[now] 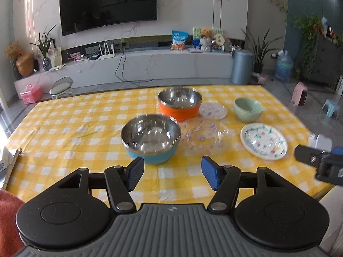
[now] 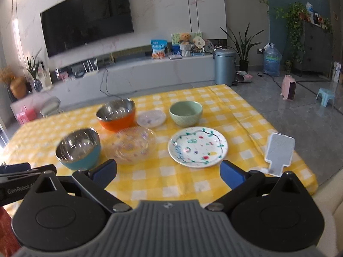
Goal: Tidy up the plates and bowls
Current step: 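Move both grippers to the blue steel bowl rim and close on it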
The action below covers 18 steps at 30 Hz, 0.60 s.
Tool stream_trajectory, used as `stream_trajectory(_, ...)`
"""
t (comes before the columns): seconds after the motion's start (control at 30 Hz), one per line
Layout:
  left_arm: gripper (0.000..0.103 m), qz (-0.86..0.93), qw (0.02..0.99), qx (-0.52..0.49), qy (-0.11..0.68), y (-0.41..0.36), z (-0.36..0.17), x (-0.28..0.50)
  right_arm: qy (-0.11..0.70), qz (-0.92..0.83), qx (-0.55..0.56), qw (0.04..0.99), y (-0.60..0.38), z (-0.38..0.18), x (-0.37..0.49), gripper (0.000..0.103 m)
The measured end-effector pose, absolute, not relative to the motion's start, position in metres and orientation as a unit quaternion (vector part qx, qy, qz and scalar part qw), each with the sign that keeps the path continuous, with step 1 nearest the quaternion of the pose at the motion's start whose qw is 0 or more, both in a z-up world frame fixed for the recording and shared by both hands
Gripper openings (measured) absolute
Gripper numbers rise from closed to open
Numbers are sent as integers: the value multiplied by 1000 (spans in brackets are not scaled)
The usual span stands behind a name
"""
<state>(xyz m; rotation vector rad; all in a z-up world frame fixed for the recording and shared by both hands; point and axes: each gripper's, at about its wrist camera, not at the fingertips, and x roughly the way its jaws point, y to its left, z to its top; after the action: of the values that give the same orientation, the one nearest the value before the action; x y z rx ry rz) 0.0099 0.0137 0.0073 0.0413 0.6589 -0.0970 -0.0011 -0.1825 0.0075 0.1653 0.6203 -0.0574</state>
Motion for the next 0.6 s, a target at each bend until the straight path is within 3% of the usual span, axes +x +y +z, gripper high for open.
stream_trajectory(0.23,73,-50,948,29,312,30,34,33,294,-2,69,953,-162,14,22,100)
stream_trajectory(0.4,69,-50,946,27,320,45,37,56,300,41,57,951,-136,14,47,93)
stream_trajectory(0.6,69,-36,940,8,338,70,29,83,325,64,42,943,-108,5,87,93)
